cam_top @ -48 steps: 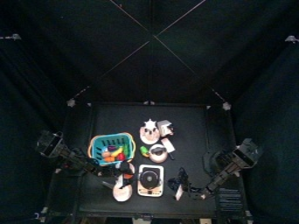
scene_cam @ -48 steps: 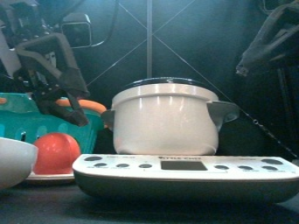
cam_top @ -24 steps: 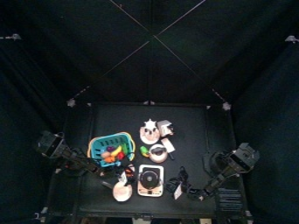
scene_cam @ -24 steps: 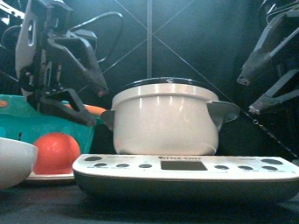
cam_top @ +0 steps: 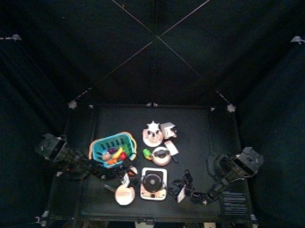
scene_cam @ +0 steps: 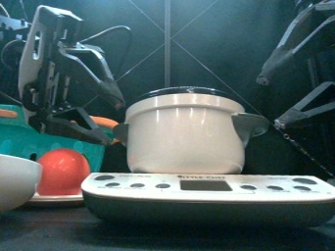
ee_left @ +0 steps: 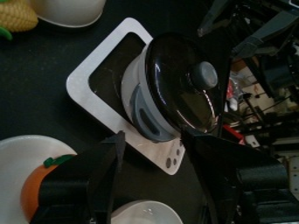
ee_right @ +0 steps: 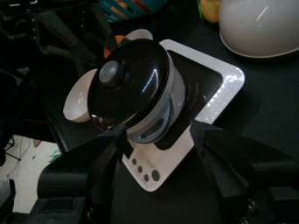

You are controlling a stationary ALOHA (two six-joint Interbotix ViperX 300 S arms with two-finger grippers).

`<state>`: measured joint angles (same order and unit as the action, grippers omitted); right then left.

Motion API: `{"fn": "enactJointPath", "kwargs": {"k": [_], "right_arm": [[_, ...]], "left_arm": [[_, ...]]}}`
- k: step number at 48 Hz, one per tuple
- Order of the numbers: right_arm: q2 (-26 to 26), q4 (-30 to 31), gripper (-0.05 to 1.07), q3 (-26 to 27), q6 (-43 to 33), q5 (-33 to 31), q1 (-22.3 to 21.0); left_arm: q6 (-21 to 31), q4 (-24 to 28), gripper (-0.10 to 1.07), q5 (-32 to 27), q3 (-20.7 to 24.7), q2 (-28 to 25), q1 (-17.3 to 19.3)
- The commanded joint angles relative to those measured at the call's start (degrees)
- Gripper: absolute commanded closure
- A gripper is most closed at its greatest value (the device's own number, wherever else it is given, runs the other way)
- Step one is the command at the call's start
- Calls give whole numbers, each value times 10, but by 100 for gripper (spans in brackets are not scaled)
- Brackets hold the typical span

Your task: Move pot to right of stove

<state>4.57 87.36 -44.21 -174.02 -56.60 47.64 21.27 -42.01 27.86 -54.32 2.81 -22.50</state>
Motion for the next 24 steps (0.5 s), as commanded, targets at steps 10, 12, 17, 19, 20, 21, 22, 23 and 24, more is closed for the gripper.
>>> {"fn": "enactJointPath", "kwargs": {"k": [10,12,17,19,20,21,22,23,24], "right_arm": [[7,21,11,-6,-93,-6,1],[9,30,11,-6,-98,-6,0],[14,44,11,-2,-99,-4,-4],[16,44,11,0,-99,-3,-5],[18,43,11,2,-100,-1,-7],[18,43,11,3,-100,1,-9],[20,42,11,4,-100,4,-10],[22,42,11,5,-100,5,-11],[24,42,12,7,-100,8,-12]], "left_arm": [[120,115,9,40,-1,-31,17],[131,125,9,40,-1,-35,21],[141,130,9,42,-1,-40,26],[141,130,9,42,0,-40,27],[141,130,9,43,1,-40,27],[141,130,9,44,1,-40,27],[141,130,9,44,2,-41,27],[141,130,9,44,3,-42,27],[141,130,9,44,4,-43,26]]}}
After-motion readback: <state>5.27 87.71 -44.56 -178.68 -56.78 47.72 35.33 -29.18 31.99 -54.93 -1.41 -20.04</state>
